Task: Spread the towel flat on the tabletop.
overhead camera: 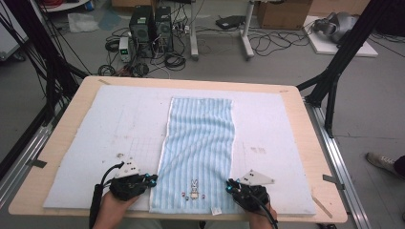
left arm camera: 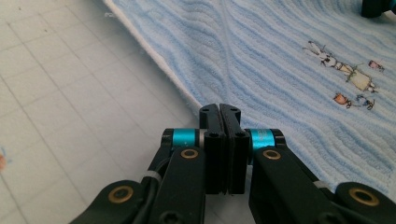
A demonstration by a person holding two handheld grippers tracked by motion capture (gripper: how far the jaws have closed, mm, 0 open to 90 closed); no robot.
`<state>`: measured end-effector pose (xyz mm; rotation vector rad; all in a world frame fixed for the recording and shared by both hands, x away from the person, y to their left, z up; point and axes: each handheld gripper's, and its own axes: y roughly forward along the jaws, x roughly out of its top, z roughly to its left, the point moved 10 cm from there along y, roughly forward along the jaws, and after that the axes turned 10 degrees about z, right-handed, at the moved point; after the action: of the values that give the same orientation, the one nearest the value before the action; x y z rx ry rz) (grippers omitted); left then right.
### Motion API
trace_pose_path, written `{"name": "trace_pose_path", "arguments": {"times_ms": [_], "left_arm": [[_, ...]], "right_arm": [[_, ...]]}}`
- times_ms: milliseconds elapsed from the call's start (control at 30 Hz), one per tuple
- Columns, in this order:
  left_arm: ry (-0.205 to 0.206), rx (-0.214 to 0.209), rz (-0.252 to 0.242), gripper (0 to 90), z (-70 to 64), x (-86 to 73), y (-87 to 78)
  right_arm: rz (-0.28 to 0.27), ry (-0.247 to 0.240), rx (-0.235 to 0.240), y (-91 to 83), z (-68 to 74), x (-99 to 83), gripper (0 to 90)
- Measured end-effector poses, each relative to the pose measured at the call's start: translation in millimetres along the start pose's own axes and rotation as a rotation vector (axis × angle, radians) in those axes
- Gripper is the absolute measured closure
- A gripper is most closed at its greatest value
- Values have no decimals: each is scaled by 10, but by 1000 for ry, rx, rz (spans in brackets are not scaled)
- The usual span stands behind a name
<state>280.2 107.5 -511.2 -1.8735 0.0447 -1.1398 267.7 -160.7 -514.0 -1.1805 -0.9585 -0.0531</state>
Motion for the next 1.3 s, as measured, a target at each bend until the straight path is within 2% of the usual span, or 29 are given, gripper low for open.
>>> {"name": "trace_pose_path", "arguments": {"times_ms": [200,233,267,300,333,367,467,533,633,767,833,967,1067,1200,1233,1300], "left_arm": [[7,-10,-11,876,-123,-104,-77],[3,-12,-22,857,-125,-93,-85],[-7,-3,-38,769,-107,-66,-92],[-20,7,-62,644,-72,-19,-101],[-35,10,-98,562,-42,43,-117],[-41,12,-125,531,-4,108,-136],[-41,25,-178,507,124,320,-167],[-61,21,-190,502,218,444,-154],[-81,28,-190,510,388,587,-70],[-131,23,-170,520,583,659,107],[-152,28,-160,546,624,666,199],[-161,30,-140,572,628,691,330],[-176,19,-103,625,600,679,388],[-127,37,-43,715,528,640,456],[-104,50,-16,751,505,621,477],[-57,110,4,837,481,618,496]], "right_arm": [[7,-15,9,-106,69,-126,810],[1,-20,6,-115,68,-119,791],[-9,-17,8,-124,67,-102,766],[-21,-12,4,-135,53,-74,740],[-38,-6,-6,-144,23,-36,704],[-57,6,-11,-150,-9,10,659],[-88,40,-57,-146,-165,131,630],[-105,65,-70,-125,-273,212,629],[-89,97,-81,-46,-406,294,633],[-39,108,-81,107,-455,354,642],[-16,102,-73,184,-435,366,642],[24,84,-75,304,-377,363,644],[34,94,-79,310,-377,371,707],[36,94,-60,310,-369,371,794],[35,90,-59,310,-365,369,810],[33,93,-51,314,-351,371,835]]}}
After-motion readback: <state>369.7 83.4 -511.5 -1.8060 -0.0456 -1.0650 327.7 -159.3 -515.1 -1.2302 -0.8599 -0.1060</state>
